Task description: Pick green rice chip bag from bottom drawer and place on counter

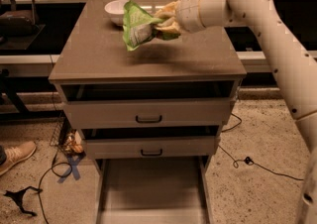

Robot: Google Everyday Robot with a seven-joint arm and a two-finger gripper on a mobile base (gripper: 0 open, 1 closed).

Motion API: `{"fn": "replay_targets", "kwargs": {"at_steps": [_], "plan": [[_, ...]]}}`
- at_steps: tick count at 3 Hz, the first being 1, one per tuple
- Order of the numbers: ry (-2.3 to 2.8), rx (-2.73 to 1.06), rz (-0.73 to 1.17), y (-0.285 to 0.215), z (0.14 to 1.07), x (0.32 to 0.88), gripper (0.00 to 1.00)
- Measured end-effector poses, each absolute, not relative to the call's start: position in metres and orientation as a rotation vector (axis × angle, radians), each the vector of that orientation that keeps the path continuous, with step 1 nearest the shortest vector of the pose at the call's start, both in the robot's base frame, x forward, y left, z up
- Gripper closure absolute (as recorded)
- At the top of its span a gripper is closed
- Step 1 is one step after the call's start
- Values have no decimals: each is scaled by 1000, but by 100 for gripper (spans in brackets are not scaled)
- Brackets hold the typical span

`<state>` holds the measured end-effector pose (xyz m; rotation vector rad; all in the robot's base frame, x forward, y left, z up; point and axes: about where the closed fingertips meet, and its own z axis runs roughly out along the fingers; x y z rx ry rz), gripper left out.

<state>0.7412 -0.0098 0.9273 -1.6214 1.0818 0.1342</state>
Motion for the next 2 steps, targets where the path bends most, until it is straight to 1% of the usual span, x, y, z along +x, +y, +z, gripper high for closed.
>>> {"fn": "replay_targets", "kwargs": {"at_steps": [2], "plan": [[1137,-1623,104,10,915,770,36]]}}
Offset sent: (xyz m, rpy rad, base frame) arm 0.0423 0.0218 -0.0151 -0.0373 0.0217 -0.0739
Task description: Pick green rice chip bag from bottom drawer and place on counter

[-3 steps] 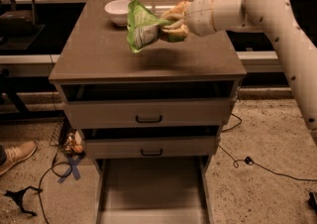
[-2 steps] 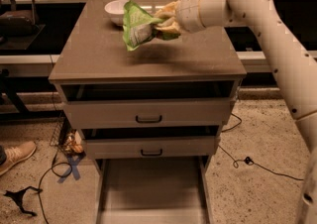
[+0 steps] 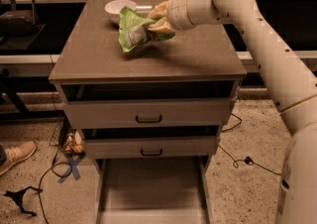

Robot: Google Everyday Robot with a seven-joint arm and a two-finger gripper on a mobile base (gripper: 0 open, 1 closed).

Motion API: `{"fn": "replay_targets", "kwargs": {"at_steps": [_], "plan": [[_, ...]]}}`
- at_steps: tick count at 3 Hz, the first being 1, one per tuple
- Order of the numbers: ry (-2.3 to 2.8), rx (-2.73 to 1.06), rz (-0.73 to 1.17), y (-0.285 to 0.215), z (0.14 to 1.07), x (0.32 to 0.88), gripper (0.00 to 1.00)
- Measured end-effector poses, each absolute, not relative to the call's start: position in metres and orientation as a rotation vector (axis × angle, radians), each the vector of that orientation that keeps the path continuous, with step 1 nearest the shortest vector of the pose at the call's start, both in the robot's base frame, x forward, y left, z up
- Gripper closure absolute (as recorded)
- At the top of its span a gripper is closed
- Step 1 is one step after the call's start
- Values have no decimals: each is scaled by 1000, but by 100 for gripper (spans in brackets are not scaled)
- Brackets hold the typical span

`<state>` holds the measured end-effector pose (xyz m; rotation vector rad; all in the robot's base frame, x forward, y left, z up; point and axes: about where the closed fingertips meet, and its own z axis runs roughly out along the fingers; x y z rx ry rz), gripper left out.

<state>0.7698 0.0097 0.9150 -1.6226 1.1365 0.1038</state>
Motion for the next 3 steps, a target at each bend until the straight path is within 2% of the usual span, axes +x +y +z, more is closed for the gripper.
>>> {"fn": "replay_targets", "kwargs": {"at_steps": [1,2,3], "plan": [[1153,-1622,105,12,911,775,11],[1176,-1621,81,3,912,775,0],[1234,-1584,6,-28,923,765,0]]}}
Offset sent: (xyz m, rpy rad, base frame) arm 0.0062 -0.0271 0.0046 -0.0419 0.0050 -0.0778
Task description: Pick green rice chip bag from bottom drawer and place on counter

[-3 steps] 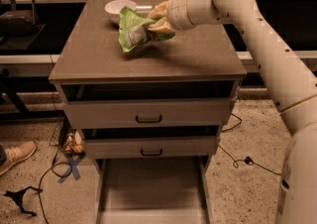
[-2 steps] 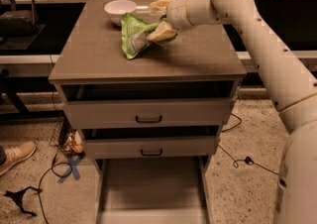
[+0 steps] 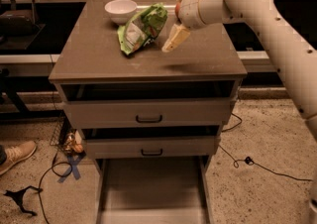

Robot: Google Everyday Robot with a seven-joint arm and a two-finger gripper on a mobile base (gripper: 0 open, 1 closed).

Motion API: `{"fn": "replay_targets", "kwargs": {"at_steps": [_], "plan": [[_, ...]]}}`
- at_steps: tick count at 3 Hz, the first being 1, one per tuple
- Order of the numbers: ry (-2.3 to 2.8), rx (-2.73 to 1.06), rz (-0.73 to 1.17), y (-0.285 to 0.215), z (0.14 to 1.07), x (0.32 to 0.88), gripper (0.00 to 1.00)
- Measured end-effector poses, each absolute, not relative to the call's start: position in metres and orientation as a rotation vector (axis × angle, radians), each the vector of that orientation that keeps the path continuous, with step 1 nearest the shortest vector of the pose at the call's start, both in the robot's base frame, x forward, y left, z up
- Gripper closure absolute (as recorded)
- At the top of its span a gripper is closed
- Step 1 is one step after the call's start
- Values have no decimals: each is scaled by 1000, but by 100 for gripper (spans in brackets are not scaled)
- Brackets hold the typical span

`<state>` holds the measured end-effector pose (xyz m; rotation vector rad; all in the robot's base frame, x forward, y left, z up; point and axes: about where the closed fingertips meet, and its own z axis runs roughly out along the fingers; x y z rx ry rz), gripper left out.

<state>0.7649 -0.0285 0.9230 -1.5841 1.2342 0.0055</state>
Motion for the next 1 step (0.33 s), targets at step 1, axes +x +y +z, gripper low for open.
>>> {"fn": "replay_targets", "kwargs": {"at_steps": [1], "plan": [[1267,-1537,-63,-57,931,753,0]]}}
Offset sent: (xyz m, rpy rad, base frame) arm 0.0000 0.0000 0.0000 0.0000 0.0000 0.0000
